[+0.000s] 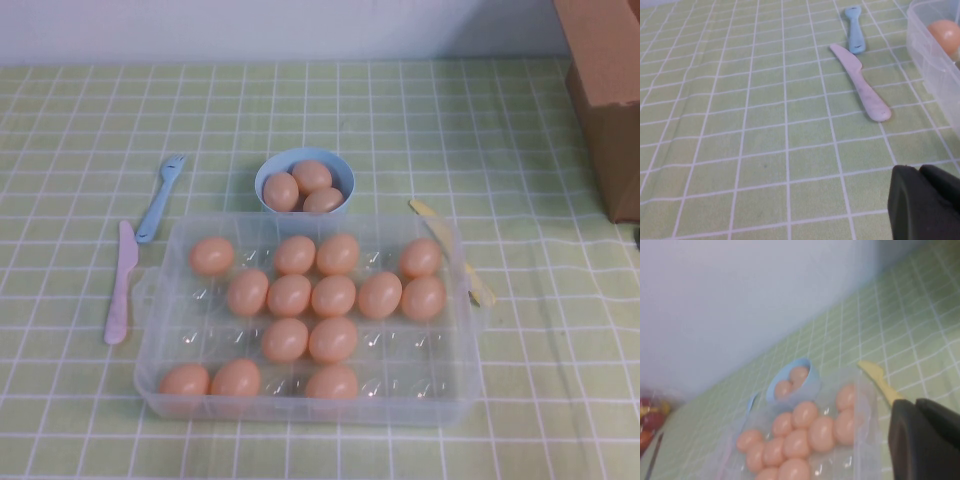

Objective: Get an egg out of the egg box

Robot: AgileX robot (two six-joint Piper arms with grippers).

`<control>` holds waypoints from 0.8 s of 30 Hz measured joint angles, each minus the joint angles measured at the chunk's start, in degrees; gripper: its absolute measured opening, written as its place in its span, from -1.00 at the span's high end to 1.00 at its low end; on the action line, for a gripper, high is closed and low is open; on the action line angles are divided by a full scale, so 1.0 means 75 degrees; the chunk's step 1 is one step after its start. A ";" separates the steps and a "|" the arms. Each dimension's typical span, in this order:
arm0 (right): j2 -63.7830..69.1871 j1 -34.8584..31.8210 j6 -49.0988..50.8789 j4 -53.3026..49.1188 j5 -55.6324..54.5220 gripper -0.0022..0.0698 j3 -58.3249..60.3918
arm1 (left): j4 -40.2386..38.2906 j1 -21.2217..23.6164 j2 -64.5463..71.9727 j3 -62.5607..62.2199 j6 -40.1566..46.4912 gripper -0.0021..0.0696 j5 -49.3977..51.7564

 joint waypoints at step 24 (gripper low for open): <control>0.7305 0.0876 0.0141 -0.4331 0.5245 0.99 -0.5339 | 0.0000 0.0000 0.0000 0.0000 0.0000 0.96 0.0000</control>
